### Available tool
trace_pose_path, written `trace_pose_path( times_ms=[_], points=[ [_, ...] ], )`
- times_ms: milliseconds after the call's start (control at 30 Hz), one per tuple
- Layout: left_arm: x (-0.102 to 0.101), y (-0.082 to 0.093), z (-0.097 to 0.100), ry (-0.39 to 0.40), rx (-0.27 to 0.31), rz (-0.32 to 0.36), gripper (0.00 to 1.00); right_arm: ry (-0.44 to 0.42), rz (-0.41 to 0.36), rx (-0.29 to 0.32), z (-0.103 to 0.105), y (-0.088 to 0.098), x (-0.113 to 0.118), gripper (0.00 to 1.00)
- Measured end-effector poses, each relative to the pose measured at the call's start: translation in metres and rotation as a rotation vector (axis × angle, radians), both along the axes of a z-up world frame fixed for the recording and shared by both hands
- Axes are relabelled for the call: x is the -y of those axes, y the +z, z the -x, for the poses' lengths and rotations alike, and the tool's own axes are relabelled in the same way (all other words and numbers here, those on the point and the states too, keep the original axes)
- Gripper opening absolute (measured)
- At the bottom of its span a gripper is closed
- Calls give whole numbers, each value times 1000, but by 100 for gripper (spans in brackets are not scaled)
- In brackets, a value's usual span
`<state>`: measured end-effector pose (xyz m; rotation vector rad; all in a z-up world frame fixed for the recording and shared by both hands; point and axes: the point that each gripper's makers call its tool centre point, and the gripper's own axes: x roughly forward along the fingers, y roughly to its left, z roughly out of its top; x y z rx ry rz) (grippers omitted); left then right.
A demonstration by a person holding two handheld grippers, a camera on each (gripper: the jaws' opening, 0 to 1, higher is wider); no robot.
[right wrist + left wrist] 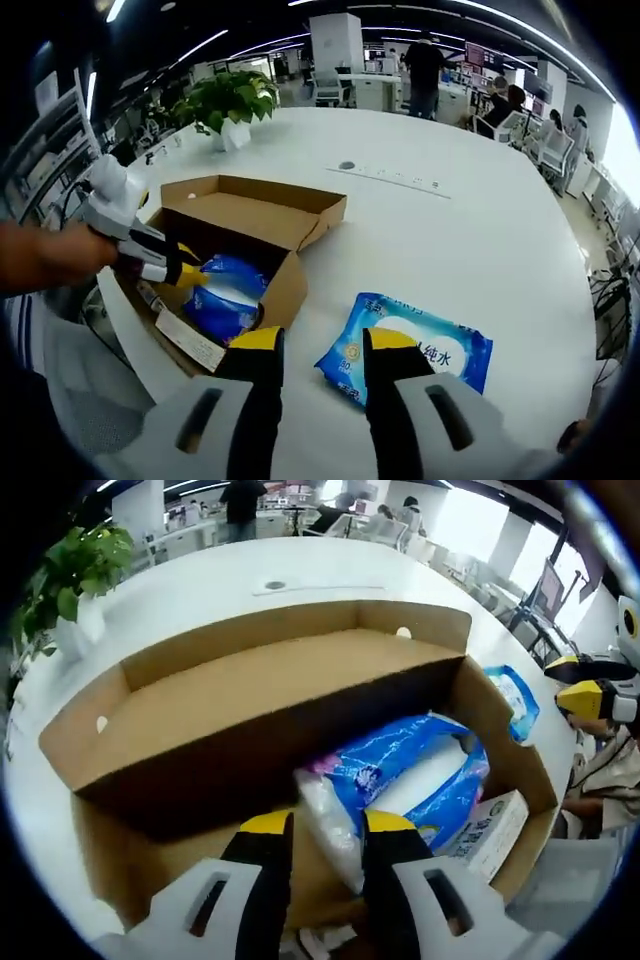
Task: Operate the shoe box by opening the lid, removing the specified soft item, and placing it in the target area until the item is outside and the box remains undamaged.
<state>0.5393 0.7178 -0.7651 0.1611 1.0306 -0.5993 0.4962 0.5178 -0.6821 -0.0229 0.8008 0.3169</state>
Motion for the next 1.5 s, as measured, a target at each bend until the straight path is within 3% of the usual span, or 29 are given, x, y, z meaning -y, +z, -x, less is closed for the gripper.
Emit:
trace_pose_path(
  times_ms=[167,400,767,1067,1133,1267,1500],
  points=[
    [-25,2,1,25,0,-19,22,33,-19,7,-8,2,-25,28],
    [-56,3,-6,63,-6,-10,22,103,-38,9,-22,-1,-77,29],
    [-70,-1,-3,65,-33,45,21,187,-18,-43,-28,-25,-127,27],
    [-65,-8,-6,55,-53,54,20,187,-18,-146,-40,-62,-145,25],
    [-66,-11,-8,59,-60,59,19,169,-55,-155,-44,-63,-149,23],
    [-66,-12,-9,65,-68,72,18,167,-53,-167,-49,-68,-154,22],
    [-62,-11,-9,62,-80,78,17,175,-25,-246,-42,-85,-153,16]
  ],
)
